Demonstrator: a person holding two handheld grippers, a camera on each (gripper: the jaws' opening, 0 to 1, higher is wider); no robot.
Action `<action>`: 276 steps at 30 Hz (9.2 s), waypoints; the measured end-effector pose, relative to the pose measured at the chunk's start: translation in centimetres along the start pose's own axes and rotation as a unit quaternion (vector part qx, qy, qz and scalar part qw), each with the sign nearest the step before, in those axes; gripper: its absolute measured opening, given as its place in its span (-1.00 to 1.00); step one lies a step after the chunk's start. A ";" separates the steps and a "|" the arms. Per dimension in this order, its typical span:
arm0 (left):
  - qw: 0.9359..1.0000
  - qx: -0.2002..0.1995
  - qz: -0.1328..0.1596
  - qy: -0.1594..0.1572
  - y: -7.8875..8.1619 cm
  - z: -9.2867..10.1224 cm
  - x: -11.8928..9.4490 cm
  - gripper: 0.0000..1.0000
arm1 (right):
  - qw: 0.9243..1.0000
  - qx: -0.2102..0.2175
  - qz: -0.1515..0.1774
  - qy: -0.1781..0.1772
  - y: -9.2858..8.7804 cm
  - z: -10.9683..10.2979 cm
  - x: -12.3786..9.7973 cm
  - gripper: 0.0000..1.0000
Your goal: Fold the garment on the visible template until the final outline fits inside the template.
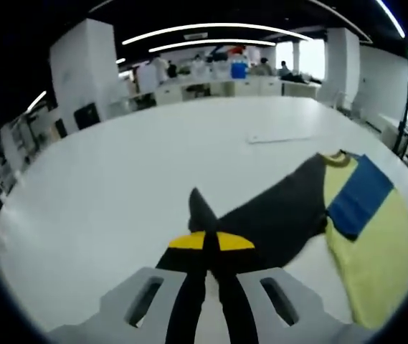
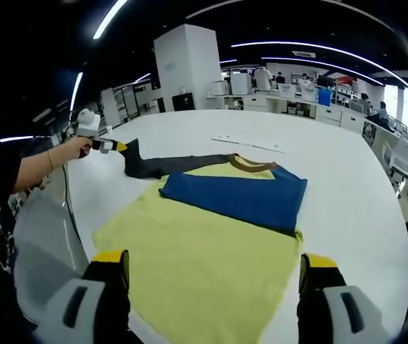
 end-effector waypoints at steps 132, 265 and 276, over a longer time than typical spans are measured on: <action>0.895 0.142 0.088 -0.413 6.7 38.6 4.9 -0.57 | 0.996 0.068 -0.045 -0.039 -5.1 2.7 0.1 0.98; 0.993 0.067 -0.008 -0.098 -2.6 13.9 6.2 -0.94 | 0.992 0.117 -0.046 -0.024 -5.9 1.6 1.9 0.77; 0.989 0.072 0.004 -0.133 -2.7 13.5 4.6 -0.24 | 0.993 0.103 -0.046 -0.018 -5.4 1.4 2.0 0.77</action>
Point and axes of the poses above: the point that each gripper's makers call its tool centre point, and the gripper's own axes: x roughly forward along the fingers, z roughly to its right, y roughly out of its top, the point moved 6 cm from there along -x, roughly backward along the fingers, and after that the axes turned 7 degrees about x, right-handed, at the moved point
